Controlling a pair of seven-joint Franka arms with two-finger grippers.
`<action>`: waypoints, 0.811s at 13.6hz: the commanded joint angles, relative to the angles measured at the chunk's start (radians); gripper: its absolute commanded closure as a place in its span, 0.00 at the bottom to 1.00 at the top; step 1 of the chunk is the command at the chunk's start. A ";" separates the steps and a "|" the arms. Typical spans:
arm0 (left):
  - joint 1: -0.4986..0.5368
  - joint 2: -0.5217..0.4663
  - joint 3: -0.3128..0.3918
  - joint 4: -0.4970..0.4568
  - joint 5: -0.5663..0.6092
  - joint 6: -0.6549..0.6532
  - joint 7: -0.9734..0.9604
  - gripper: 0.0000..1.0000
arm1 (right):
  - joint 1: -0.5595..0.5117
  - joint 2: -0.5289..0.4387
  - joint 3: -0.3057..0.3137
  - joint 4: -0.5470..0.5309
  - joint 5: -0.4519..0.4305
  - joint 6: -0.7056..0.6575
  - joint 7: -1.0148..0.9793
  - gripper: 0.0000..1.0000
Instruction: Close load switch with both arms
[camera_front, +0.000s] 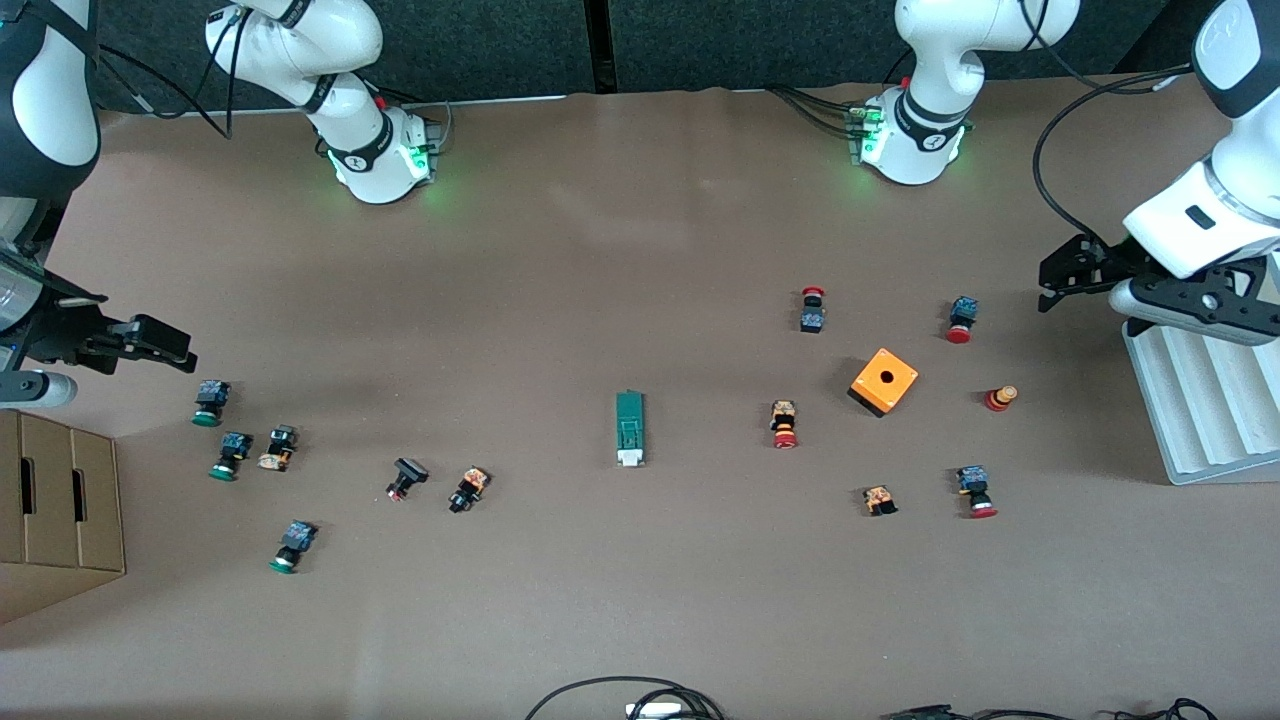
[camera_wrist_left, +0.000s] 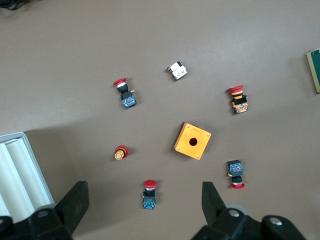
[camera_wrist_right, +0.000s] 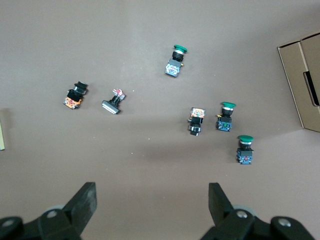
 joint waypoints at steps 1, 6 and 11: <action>-0.019 0.010 0.013 0.036 0.021 -0.068 -0.045 0.00 | 0.000 0.000 -0.001 0.001 -0.010 0.010 -0.001 0.00; -0.004 0.011 -0.027 0.044 0.020 -0.081 -0.051 0.00 | 0.001 0.008 -0.001 0.001 -0.011 0.018 -0.004 0.00; -0.001 0.065 -0.031 0.134 0.018 -0.130 -0.045 0.00 | -0.002 0.006 -0.001 0.007 -0.014 0.018 -0.006 0.00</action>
